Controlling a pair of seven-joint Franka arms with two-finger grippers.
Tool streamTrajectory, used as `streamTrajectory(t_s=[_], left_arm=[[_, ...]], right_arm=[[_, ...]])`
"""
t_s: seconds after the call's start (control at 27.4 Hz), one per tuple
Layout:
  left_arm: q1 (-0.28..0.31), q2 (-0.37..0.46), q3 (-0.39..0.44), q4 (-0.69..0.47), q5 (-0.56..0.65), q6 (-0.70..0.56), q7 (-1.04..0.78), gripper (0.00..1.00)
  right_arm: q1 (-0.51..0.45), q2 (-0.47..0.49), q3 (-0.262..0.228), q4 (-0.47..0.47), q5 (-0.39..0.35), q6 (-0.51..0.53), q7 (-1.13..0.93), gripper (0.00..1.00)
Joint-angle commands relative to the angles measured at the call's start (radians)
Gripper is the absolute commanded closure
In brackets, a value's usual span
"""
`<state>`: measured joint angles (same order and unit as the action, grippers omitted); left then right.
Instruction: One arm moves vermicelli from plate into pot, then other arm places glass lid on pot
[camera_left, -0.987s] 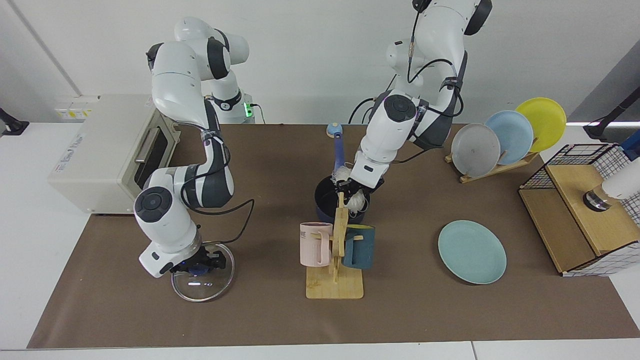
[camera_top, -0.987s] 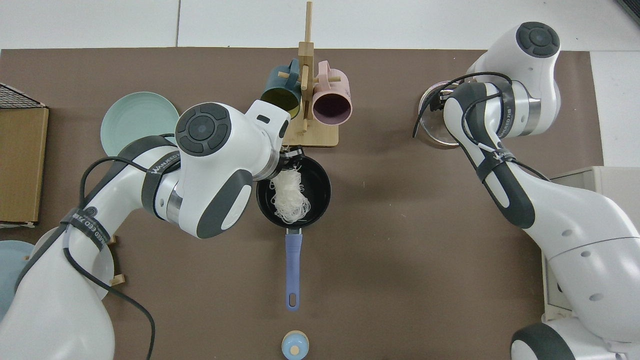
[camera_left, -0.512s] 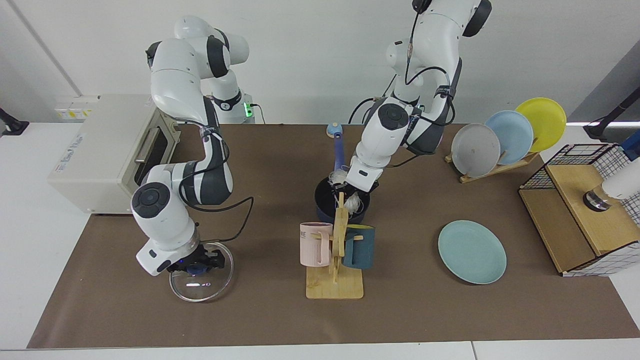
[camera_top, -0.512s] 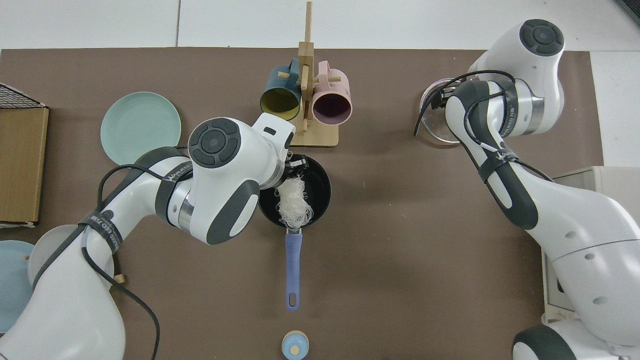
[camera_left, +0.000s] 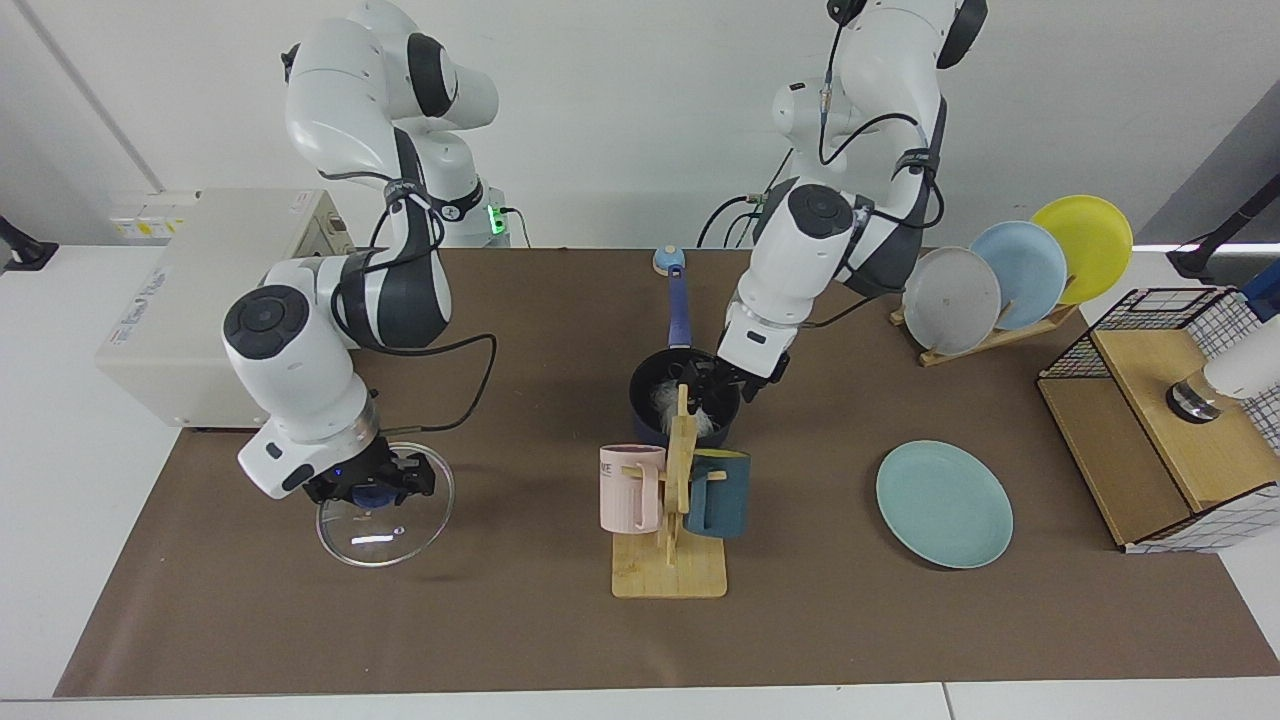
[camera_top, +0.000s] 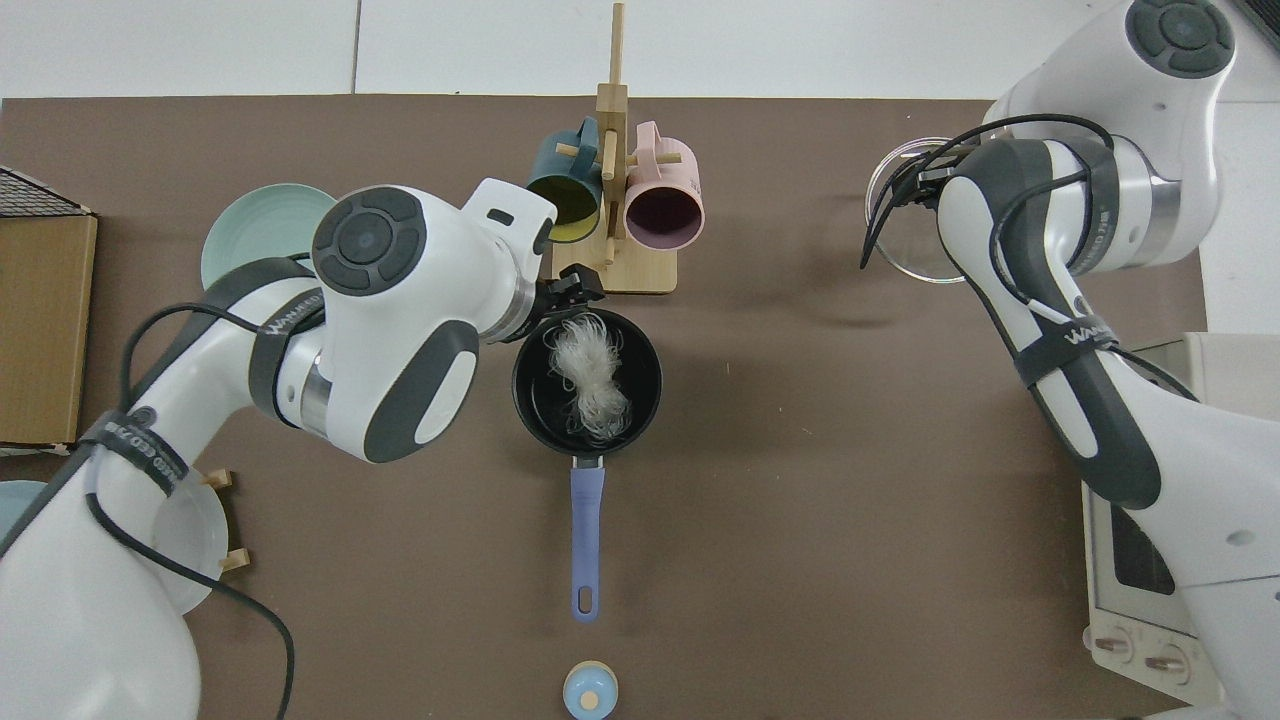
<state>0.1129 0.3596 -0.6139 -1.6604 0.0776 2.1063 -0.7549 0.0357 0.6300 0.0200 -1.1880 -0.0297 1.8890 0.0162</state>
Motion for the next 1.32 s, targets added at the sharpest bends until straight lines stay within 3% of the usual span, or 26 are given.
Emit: streamTrajectory(t_s=[0.0, 0.22, 0.44, 0.91, 1.13, 1.28], left_arm=[[0.054, -0.011, 0.009, 0.114, 0.018, -0.179, 0.137, 0.01], [0.102, -0.045, 0.031, 0.177, 0.018, -0.318, 0.27, 0.01], [0.09, -0.154, 0.167, 0.185, 0.001, -0.396, 0.445, 0.01], [0.085, -0.258, 0.376, 0.202, -0.058, -0.503, 0.67, 0.0], [-0.022, -0.289, 0.529, 0.183, -0.068, -0.49, 0.721, 0.0], [-0.032, -0.297, 0.542, 0.146, -0.068, -0.477, 0.733, 0.0]], right_arm=[[0.001, -0.159, 0.009, -0.16, 0.007, -0.019, -0.013, 1.0], [0.041, -0.243, 0.011, -0.18, 0.005, -0.139, 0.046, 1.0], [0.116, -0.289, 0.009, -0.2, -0.002, -0.171, 0.171, 1.0], [0.357, -0.285, 0.009, -0.205, -0.022, -0.142, 0.54, 1.0], [0.463, -0.259, 0.009, -0.203, -0.058, -0.12, 0.651, 1.0], [0.5, -0.23, 0.009, -0.203, -0.071, -0.084, 0.732, 1.0]])
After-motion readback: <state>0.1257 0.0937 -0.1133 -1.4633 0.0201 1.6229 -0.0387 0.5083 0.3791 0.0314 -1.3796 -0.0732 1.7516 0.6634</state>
